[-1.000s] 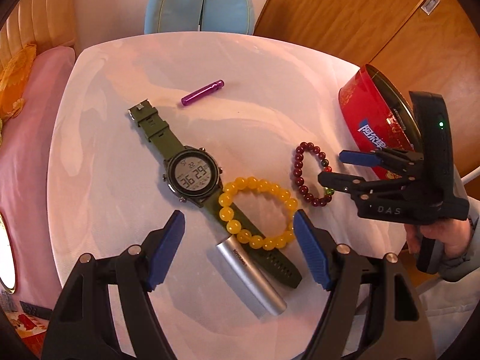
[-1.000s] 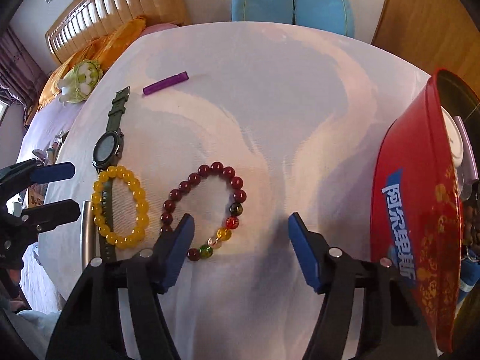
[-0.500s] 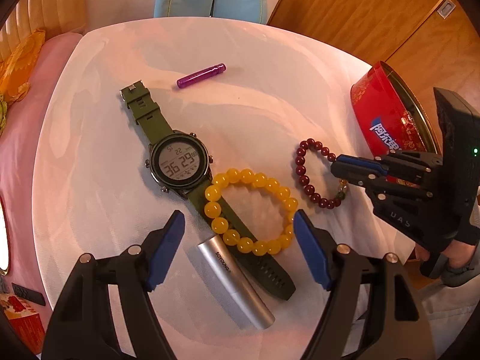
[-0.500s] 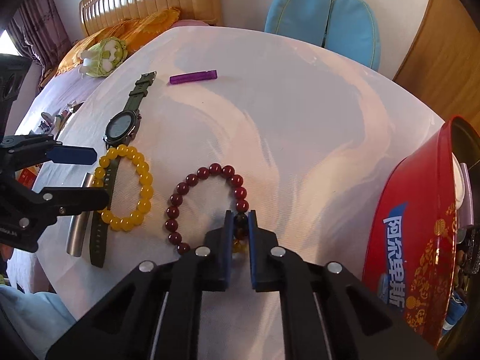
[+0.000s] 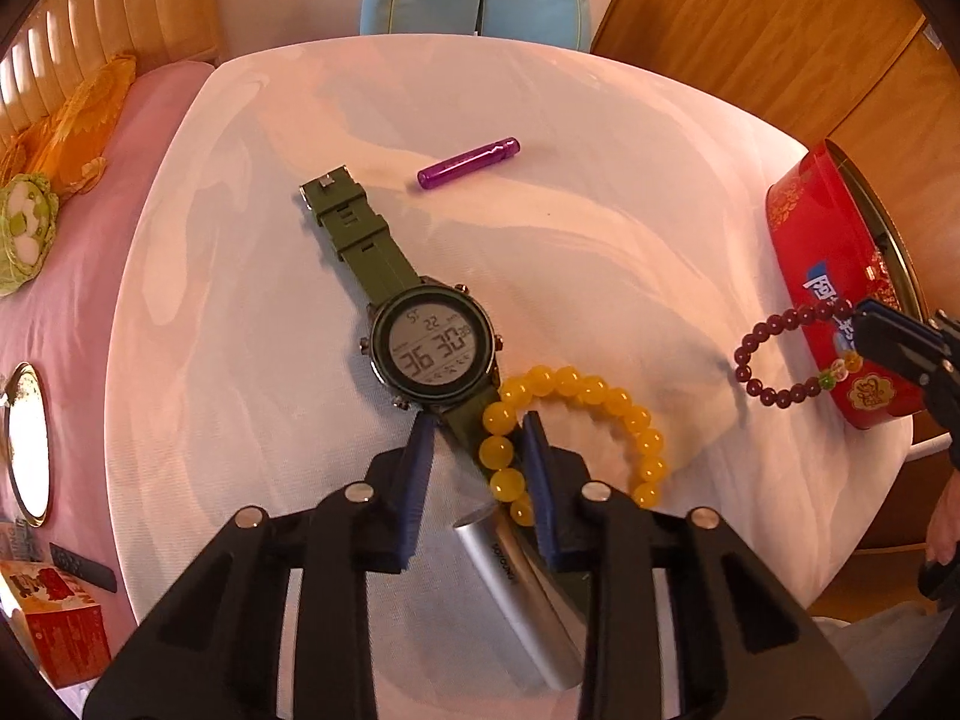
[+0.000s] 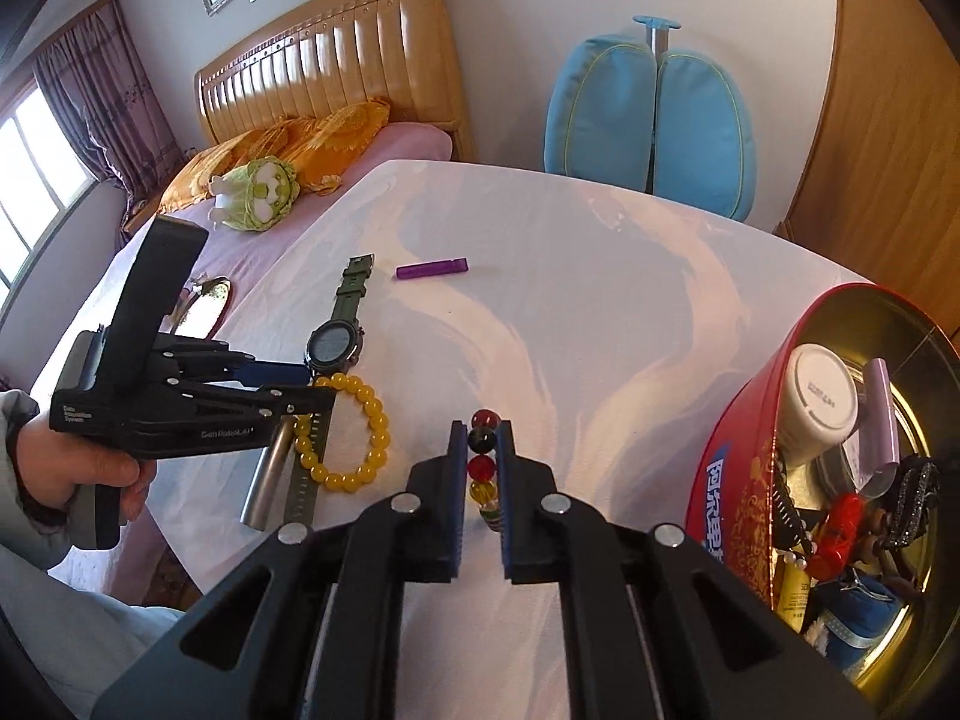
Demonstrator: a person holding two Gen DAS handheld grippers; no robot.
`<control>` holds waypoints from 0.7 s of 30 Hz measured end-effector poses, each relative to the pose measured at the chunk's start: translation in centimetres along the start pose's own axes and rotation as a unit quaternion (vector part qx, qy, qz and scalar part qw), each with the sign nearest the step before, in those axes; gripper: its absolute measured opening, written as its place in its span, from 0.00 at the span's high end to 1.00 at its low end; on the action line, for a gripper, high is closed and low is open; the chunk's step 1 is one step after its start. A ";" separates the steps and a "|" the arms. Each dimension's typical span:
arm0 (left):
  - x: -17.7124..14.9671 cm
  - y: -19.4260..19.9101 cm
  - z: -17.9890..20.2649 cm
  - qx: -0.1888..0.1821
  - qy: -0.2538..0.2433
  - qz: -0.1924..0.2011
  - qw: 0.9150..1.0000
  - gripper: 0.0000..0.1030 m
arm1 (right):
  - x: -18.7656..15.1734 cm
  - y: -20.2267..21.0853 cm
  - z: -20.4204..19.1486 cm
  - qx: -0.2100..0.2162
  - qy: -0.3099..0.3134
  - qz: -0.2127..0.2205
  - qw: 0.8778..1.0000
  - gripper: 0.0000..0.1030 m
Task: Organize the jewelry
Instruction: 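Grasp the dark red bead bracelet with the right tool while the left tool grasps the yellow bead bracelet, then carry both bracelets over the red tin and open the right tool inside it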
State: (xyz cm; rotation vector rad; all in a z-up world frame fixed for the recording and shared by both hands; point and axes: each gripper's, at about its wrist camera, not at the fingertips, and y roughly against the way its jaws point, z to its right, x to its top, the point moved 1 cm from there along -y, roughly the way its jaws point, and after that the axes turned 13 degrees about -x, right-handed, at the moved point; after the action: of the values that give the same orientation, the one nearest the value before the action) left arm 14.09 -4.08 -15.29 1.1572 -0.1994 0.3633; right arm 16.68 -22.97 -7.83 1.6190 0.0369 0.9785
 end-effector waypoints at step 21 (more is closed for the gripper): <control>3.7 8.8 4.2 -0.094 -0.104 0.080 0.987 0.89 | 1.4 7.0 0.6 -0.036 -0.060 0.069 0.995 0.90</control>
State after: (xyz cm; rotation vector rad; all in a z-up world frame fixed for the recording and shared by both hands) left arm 14.28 -4.19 -4.87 0.9939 -0.5022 0.3560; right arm 14.63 -24.91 -1.27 1.6275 -0.1922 0.9742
